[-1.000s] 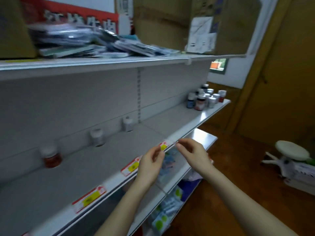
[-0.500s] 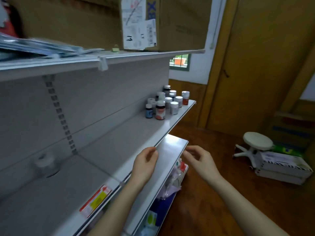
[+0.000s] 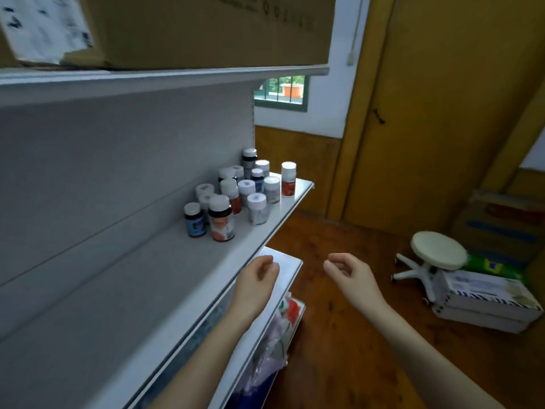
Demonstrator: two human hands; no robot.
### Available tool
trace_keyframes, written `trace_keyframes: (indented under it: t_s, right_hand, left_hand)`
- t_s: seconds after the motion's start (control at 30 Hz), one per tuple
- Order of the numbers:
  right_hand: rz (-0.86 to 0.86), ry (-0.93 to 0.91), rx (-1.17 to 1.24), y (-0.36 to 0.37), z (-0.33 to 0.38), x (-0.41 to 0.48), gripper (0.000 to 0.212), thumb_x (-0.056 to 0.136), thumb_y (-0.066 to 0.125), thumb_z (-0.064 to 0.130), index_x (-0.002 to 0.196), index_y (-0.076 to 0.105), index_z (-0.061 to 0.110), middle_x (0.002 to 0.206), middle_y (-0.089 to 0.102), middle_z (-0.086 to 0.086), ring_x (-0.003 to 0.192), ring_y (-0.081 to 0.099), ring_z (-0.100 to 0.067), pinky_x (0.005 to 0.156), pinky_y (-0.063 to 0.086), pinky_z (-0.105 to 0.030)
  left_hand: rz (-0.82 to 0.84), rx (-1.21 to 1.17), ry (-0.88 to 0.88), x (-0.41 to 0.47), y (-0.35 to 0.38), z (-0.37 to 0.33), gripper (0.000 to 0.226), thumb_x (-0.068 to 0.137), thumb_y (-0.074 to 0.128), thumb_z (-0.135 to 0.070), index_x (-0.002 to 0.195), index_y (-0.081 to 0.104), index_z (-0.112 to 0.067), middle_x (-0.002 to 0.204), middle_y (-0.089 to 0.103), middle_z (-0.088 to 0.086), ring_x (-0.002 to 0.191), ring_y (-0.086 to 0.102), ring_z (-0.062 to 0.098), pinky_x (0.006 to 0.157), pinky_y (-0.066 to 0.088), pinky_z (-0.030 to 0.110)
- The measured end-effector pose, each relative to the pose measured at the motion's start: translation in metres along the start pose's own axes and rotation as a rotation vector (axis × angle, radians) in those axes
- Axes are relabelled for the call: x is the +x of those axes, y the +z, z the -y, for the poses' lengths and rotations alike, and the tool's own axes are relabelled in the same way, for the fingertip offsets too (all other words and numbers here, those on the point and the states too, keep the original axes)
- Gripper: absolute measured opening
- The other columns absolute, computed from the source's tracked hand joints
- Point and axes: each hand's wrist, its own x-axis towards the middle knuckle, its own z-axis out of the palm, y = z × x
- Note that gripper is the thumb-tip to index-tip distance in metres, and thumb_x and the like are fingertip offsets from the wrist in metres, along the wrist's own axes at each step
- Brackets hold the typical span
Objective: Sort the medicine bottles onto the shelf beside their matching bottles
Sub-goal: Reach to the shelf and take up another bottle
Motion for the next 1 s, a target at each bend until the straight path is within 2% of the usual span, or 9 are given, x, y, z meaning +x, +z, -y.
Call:
trace_keyframes:
  t_s: [0.1,0.27,0.43,0.57,0.63,0.73,0.8,0.9,1.0]
  right_hand:
    - [0.097,-0.031,0.029,0.002,-0.019,0.059,0.026,0.087,0.059,0.017,0.111,0.061,0.005,0.1,0.063,-0.004,0.091,0.059,-0.011,0.066,0.046,-0.005]
    - [0.248,-0.071,0.078,0.007,-0.035,0.148,0.027,0.087,0.06,0.019,0.111,0.06,0.006,0.102,0.064,-0.005,0.096,0.061,-0.015,0.075,0.043,-0.013]
    - [0.412,-0.058,0.116,0.045,-0.045,0.2,0.028,0.087,0.06,0.021,0.113,0.059,0.008,0.104,0.064,-0.004,0.099,0.061,-0.017,0.081,0.045,-0.02]
    - [0.515,-0.069,0.09,0.08,-0.043,0.23,0.034,0.09,0.056,0.023,0.12,0.053,0.009,0.118,0.061,-0.007,0.105,0.058,-0.016,0.087,0.045,-0.023]
    - [0.565,-0.074,0.082,0.092,-0.041,0.241,0.038,0.091,0.053,0.025,0.126,0.048,0.01,0.126,0.057,-0.006,0.112,0.055,-0.016,0.091,0.044,-0.024]
    - [0.673,-0.095,0.104,0.109,-0.039,0.262,0.046,0.093,0.049,0.025,0.136,0.039,0.011,0.132,0.05,0.0,0.12,0.048,-0.012,0.093,0.039,-0.021]
    - [0.727,-0.117,0.109,0.118,-0.037,0.274,0.046,0.094,0.048,0.024,0.137,0.037,0.012,0.126,0.047,0.007,0.116,0.046,-0.006,0.091,0.039,-0.016]
    - [0.808,-0.141,0.143,0.127,-0.035,0.282,0.037,0.095,0.044,0.017,0.132,0.041,0.015,0.117,0.049,0.011,0.108,0.048,-0.002,0.077,0.043,-0.002]
    - [0.862,-0.15,0.178,0.128,-0.034,0.289,0.031,0.095,0.043,0.011,0.126,0.046,0.014,0.11,0.054,0.012,0.099,0.054,0.005,0.075,0.04,0.003]
  left_hand:
    - [-0.094,-0.005,-0.054,0.041,0.022,0.0,0.034,0.092,0.049,-0.022,0.125,0.052,-0.011,0.128,0.056,0.004,0.115,0.051,0.016,0.092,0.038,0.023]
    - [-0.235,-0.027,-0.144,0.092,0.043,-0.001,0.034,0.091,0.05,-0.022,0.123,0.053,-0.011,0.125,0.058,0.003,0.105,0.051,0.009,0.089,0.037,0.022]
    - [-0.342,-0.045,-0.248,0.127,0.045,0.012,0.036,0.091,0.052,-0.022,0.125,0.051,-0.011,0.122,0.057,0.002,0.107,0.053,0.012,0.088,0.038,0.023]
    - [-0.407,-0.042,-0.272,0.161,0.04,0.027,0.038,0.09,0.053,-0.017,0.127,0.048,-0.007,0.125,0.055,0.006,0.106,0.049,0.012,0.09,0.037,0.023]
    - [-0.431,-0.027,-0.276,0.178,0.038,0.035,0.042,0.09,0.052,-0.014,0.131,0.044,-0.005,0.132,0.053,0.01,0.112,0.049,0.015,0.092,0.036,0.023]
    - [-0.432,-0.026,-0.293,0.205,0.039,0.046,0.049,0.09,0.052,-0.016,0.136,0.037,-0.008,0.14,0.045,0.009,0.125,0.044,0.018,0.094,0.032,0.02]
    - [-0.424,-0.044,-0.293,0.22,0.04,0.052,0.052,0.09,0.053,-0.017,0.137,0.035,-0.01,0.143,0.042,0.006,0.13,0.041,0.018,0.096,0.031,0.021]
    - [-0.377,-0.039,-0.266,0.233,0.041,0.057,0.047,0.088,0.055,-0.017,0.133,0.04,-0.015,0.138,0.047,0.003,0.127,0.044,0.016,0.101,0.036,0.026]
    - [-0.382,-0.023,-0.24,0.239,0.043,0.058,0.039,0.087,0.056,-0.012,0.125,0.048,-0.015,0.127,0.056,0.001,0.116,0.052,0.012,0.096,0.042,0.026]
